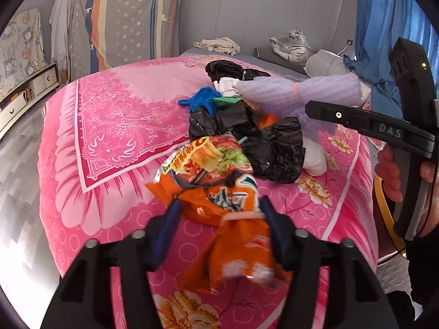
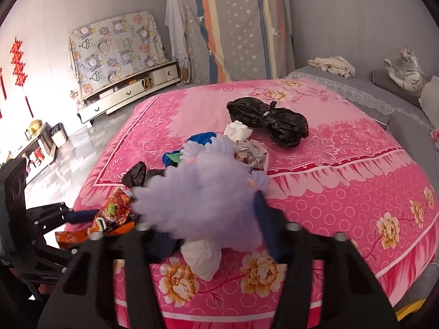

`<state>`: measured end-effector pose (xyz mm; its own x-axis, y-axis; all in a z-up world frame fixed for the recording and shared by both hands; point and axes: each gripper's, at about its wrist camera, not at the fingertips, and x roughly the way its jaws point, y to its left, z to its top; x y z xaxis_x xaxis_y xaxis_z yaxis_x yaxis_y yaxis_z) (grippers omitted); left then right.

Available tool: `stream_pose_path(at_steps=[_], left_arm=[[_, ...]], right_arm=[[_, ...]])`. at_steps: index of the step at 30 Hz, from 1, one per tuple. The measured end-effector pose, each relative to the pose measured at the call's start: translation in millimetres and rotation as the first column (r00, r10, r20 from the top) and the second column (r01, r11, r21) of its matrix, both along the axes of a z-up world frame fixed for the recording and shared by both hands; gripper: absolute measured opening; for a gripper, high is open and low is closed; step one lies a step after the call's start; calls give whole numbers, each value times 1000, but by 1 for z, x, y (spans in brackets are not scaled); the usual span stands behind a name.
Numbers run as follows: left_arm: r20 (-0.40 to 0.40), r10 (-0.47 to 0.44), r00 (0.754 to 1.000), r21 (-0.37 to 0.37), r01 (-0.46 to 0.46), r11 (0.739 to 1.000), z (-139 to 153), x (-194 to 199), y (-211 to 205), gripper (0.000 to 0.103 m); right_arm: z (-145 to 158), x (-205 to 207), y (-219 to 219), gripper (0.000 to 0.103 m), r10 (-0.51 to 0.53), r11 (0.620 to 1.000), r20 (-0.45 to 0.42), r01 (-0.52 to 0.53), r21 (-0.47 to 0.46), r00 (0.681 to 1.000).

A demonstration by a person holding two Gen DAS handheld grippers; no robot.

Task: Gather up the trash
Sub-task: 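Grasp the orange snack wrapper with the left tool while the right tool grasps the lavender mesh net, then carry both items to the yellow bin and open both tools to drop them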

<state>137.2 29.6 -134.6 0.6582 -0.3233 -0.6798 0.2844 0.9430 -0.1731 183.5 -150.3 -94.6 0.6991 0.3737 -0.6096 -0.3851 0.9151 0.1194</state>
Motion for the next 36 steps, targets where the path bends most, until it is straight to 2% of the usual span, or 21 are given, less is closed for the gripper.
stream_pose_path(at_steps=[3,5,16,23,29,36], left_arm=[[9,8,1000,-12,-7,1000,3,-2,3,44],[17,11,1000,-30,-11,999,6,-5,6,43],[93,41,995,-131,-29,991,33,-29,27,42],[136,45,990,-122,-29,992,46,-37,23,42],[142,51,989,-135,-32,990,49,-42,20,42],[190,-3,982,-106,24,994,67,-40,-1,42]], right_arm=[[1,-1,-3,30,-8,1000,-7,8,6,1000],[2,-3,-6,27,-21,999,-10,21,24,1000],[38,-39,-40,24,-74,972,48,62,225,996],[44,-55,-47,22,-101,963,64,82,255,993],[41,-65,-63,21,-152,943,55,128,307,987],[53,-90,-93,20,-227,923,100,181,340,969]])
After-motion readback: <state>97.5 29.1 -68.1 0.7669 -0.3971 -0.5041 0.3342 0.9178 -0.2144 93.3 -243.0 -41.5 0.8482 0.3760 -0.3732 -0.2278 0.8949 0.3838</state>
